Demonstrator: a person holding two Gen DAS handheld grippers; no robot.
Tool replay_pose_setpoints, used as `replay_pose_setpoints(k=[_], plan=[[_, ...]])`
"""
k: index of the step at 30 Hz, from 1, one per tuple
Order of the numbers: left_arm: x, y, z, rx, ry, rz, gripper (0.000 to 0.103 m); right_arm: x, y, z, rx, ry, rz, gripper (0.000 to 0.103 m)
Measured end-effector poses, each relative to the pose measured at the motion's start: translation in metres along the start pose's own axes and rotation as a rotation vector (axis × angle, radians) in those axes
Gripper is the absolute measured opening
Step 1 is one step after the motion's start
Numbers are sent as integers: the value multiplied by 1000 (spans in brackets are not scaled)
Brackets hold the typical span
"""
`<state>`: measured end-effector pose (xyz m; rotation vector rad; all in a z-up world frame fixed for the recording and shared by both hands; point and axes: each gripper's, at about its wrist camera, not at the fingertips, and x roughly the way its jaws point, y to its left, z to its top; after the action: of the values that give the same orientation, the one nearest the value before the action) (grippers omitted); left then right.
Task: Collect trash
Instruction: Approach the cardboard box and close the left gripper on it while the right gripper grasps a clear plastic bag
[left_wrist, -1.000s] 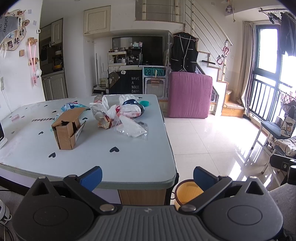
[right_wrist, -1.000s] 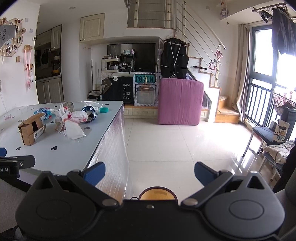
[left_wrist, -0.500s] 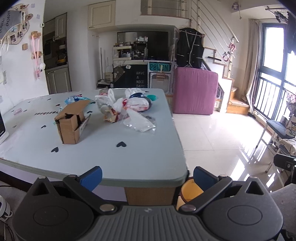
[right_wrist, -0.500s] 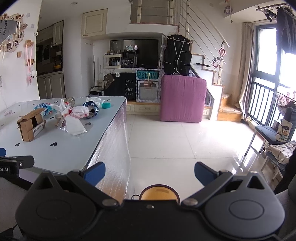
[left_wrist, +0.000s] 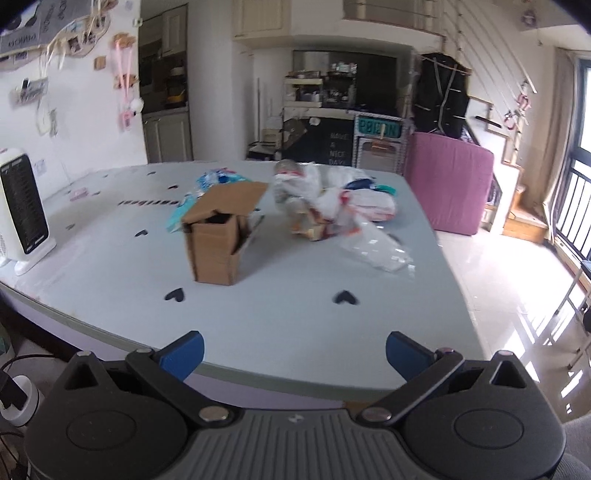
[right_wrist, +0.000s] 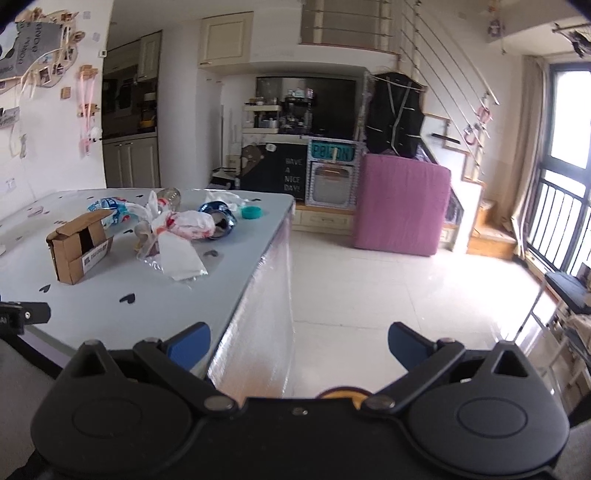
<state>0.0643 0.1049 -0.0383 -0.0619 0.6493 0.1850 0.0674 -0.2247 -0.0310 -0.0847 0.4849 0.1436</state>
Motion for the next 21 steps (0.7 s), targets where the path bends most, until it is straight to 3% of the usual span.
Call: replay_pose_setpoints(k=[6,13,18,19,21], plan=[[29,36,32,-23,-3,17,103,41,21,23,-9,-18,58,103],[63,60,88,74,-58,31,103,92,43,48,6,-24,103,103],[106,81,119,46,2,-28,103,123,54,63,14,-12,181,103],[113,84,123,43,10,-34,103,129,58,66,7,-5,202,102],[127,87,130,49,30,-28,103,144,64,70,-10,8,253,90]])
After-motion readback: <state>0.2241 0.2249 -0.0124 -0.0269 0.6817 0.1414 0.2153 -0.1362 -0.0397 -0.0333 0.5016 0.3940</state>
